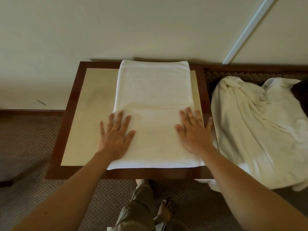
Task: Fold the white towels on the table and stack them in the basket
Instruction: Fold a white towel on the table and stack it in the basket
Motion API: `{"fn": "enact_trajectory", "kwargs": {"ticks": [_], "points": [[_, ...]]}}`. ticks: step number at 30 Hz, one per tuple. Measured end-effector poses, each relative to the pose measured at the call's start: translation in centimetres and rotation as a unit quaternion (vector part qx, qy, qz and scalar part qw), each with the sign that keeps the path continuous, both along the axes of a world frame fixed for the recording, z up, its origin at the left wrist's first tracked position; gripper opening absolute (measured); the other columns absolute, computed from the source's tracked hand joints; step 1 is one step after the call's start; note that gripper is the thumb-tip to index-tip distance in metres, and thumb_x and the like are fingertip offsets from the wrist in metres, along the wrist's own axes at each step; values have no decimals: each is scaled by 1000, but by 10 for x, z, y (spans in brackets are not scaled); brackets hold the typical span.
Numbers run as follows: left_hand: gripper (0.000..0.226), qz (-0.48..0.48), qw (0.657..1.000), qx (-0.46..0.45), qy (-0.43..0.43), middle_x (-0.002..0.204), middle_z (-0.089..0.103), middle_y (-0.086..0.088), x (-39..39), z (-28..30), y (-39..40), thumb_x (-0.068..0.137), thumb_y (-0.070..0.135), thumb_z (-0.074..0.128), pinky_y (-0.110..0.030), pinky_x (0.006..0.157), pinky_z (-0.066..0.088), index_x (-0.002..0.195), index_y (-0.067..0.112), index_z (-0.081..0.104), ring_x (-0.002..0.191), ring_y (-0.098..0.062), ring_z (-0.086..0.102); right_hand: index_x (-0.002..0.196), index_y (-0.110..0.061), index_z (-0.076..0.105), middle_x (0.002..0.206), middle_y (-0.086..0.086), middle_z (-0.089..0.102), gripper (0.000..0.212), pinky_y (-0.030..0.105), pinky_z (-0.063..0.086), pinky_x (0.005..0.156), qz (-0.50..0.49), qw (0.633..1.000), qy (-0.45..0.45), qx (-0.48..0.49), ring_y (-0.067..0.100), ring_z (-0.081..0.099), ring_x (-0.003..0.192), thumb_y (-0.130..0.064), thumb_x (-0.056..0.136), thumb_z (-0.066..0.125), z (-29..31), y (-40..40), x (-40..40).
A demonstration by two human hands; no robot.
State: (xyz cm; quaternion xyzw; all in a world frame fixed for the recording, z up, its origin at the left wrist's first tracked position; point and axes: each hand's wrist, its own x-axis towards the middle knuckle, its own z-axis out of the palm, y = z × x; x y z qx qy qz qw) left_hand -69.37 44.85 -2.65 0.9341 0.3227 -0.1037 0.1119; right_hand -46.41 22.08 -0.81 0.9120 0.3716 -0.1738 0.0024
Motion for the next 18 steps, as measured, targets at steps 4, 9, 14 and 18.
{"fn": "enact_trajectory", "kwargs": {"ticks": [4, 9, 14, 18], "points": [[73, 89, 996, -15, 26, 168, -22, 8, -18, 4, 9, 97, 69, -8, -64, 121, -12, 161, 35, -15, 156, -30, -19, 160, -37, -16, 167, -15, -26, 65, 71, -6, 118, -111, 993, 25, -31, 28, -22, 155, -61, 102, 0, 0, -20, 18], [59, 80, 986, -13, -145, 172, 0, 1, -38, 28, -32, 106, 56, 21, -59, 125, 2, 158, 28, 28, 158, -29, -5, 163, -31, 4, 171, -5, -17, 69, 60, -4, 121, -36, 991, -6, 132, 24, -15, 157, -62, 102, 16, 13, -54, -29], [104, -105, 994, -13, -23, 169, -24, 6, -86, 8, -68, 86, 91, 30, -55, 125, -2, 163, 32, -6, 155, -19, -24, 163, -38, 1, 169, -15, -16, 97, 62, -1, 123, 137, 990, 3, 38, 18, -20, 156, -91, 86, 26, -2, -110, -69], [120, -116, 993, 2, -4, 167, -29, 6, -96, 3, -63, 79, 88, 48, -52, 125, -3, 161, 28, -17, 154, -17, -27, 162, -38, -2, 169, -17, -15, 109, 60, -3, 123, 136, 990, 0, 29, 14, -21, 155, -91, 78, 42, -4, -116, -66]]}}
